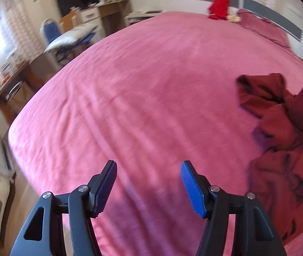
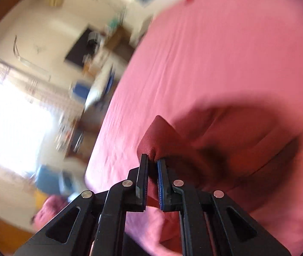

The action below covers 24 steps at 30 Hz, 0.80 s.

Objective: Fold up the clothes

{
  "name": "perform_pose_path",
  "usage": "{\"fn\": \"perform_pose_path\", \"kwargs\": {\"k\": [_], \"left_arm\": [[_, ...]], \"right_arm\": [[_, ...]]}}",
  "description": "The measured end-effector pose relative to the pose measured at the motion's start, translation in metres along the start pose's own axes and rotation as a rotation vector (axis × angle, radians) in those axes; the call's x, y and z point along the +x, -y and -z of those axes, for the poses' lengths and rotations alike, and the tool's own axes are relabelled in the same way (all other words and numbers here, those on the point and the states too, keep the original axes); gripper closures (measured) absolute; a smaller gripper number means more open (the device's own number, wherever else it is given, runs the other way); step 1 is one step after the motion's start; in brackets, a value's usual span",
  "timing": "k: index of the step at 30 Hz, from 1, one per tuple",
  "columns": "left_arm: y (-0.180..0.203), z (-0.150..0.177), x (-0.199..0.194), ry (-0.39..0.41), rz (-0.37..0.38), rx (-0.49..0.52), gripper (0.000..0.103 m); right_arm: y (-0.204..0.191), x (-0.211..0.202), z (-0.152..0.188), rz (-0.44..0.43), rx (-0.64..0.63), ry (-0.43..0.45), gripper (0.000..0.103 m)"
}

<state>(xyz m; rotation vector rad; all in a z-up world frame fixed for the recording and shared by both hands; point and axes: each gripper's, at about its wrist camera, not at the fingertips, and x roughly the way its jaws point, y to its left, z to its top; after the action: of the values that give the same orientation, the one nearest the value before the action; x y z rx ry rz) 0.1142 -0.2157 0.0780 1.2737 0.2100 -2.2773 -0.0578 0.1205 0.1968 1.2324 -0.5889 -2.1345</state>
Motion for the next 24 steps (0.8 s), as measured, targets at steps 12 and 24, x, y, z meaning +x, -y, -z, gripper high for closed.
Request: {"fn": "perform_pose_path", "kwargs": {"k": [12, 24], "left_arm": [[0.107, -0.01, 0.017, -0.021, 0.039, 0.186, 0.039], [0.098, 0.022, 0.019, -0.071, 0.034, 0.163, 0.039]], "right_arm": [[0.212, -0.22, -0.104, 0.622, 0.2, 0.322, 0.083], [0.156, -0.069, 0.072, 0.304, 0.096, -0.094, 0.053]]}}
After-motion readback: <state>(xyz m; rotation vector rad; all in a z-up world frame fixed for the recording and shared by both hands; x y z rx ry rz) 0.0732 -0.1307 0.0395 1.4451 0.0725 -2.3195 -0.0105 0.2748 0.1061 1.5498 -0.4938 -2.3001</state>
